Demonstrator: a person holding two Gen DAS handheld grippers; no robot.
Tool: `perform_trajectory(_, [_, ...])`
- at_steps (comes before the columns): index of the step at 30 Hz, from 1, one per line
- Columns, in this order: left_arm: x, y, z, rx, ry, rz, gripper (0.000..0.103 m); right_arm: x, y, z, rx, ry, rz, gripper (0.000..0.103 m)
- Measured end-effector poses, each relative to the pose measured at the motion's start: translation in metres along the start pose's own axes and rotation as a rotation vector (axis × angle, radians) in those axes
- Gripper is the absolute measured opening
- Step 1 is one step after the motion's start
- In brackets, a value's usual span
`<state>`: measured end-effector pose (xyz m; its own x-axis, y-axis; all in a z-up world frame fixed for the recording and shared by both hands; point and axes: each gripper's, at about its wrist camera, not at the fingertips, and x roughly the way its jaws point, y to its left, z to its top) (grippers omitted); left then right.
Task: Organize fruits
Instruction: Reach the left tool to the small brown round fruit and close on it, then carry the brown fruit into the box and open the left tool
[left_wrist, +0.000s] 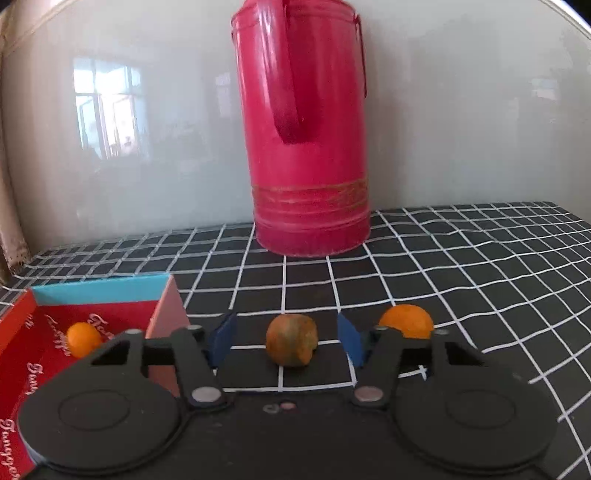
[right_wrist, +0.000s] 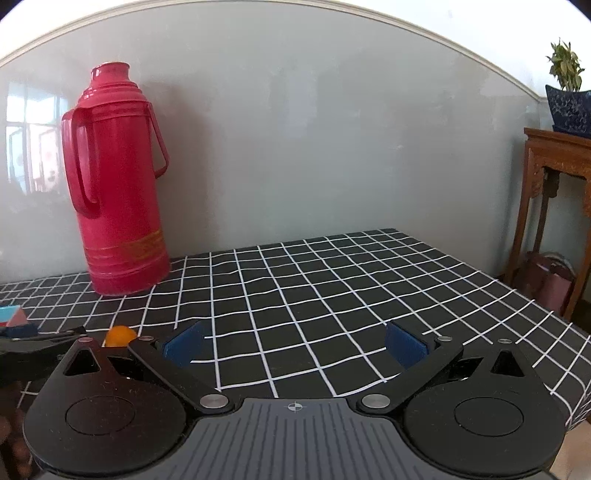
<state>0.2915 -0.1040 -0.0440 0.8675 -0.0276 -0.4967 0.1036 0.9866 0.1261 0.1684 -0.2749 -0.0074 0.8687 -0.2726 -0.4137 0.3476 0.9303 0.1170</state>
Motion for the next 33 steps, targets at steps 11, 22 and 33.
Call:
perform_trajectory(11, [-0.003, 0.0, -0.001, -0.01, -0.034, -0.012, 0.014, 0.0, 0.004, 0.002, 0.01, -0.018, 0.011, 0.103])
perform_trajectory(22, [-0.078, 0.047, 0.006, -0.106, -0.143, 0.117, 0.014, -0.003, 0.018, 0.0, 0.013, -0.013, 0.062, 0.103])
perform_trajectory(33, [-0.098, 0.137, -0.022, -0.27, 0.039, 0.274, 0.022, -0.007, 0.075, -0.01, -0.08, -0.003, 0.172, 0.103])
